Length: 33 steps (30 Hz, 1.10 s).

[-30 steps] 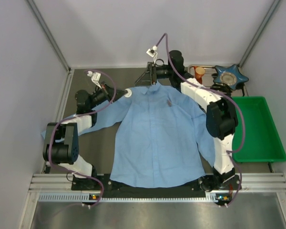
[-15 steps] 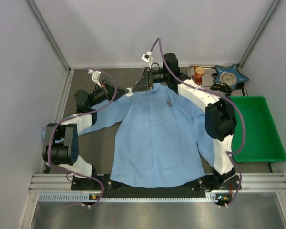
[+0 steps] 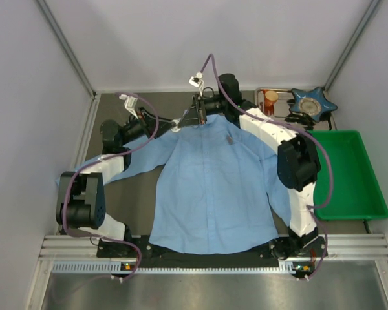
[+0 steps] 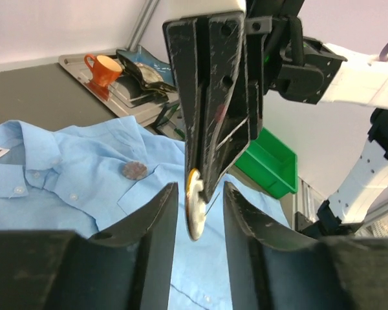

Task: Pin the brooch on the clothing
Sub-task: Adjust the brooch.

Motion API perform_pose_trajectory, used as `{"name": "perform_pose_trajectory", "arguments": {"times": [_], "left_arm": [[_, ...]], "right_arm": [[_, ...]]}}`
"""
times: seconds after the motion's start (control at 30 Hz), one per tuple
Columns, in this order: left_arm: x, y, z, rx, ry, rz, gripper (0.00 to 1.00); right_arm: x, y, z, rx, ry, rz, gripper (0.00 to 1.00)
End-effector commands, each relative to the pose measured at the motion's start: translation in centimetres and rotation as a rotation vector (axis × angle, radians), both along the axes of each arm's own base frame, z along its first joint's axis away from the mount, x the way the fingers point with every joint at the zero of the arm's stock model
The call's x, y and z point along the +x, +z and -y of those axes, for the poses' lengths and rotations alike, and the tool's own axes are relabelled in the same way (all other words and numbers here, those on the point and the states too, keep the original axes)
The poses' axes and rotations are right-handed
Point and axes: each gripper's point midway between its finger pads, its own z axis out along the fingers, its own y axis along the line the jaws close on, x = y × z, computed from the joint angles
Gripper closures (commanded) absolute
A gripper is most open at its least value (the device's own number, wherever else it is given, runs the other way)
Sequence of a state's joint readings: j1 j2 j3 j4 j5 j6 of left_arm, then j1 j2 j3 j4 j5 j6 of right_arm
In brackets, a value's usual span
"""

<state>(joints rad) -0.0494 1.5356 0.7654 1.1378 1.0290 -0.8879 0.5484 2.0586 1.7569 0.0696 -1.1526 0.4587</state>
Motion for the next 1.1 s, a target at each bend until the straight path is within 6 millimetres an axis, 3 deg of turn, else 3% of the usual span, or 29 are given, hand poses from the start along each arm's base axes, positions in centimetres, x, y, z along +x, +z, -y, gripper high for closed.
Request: {"name": "perform_pose_trajectory", "arguments": {"times": [0.0,0.07,0.1,0.13,0.2,0.23,0.47,0.6,0.83,1.07], "left_arm": [[-0.3,1.5,-1.0,0.092,0.049,0.066,0.46],[0.2,0.9,-1.9,0.209,0.074,0.154,0.44],[0.1,1.9,-2.2,0.253,0.078,0.186,0.43],[0.0,0.2,-2.5,0.334,0.065,0.184,0.42],[-0.6,0.7,-2.5,0.387,0.023,0.230,0.40],[-1.1,-0.3,-2.6,0.429,-0.007,0.230,0.38],[-4.1,-0.2,-1.7,0.427,-0.180,0.380,0.30],[-4.5,-0.8,-0.9,0.420,-0.252,0.362,0.43],[-5.0,-2.4,0.8,0.461,-0.301,0.374,0.57],[-6.6,-2.8,1.2,0.421,-0.362,0.350,0.54]], "right_arm": [[-1.4,2.8,0.4,0.031,0.065,0.191,1.00],[-1.9,2.8,0.8,0.020,0.084,0.233,1.00],[-2.3,2.2,1.1,0.002,0.099,0.267,1.00],[-2.4,2.0,1.3,-0.006,0.103,0.281,1.00],[-2.6,1.5,1.8,-0.026,0.117,0.327,1.00],[-2.8,1.4,1.9,-0.031,0.124,0.340,1.00],[-4.6,0.8,2.1,-0.075,0.192,0.486,1.00],[-5.8,0.6,1.9,-0.085,0.237,0.569,1.00],[-7.2,0.5,1.7,-0.114,0.274,0.635,1.00],[-7.0,-0.2,1.9,-0.165,0.281,0.692,1.00]]}}
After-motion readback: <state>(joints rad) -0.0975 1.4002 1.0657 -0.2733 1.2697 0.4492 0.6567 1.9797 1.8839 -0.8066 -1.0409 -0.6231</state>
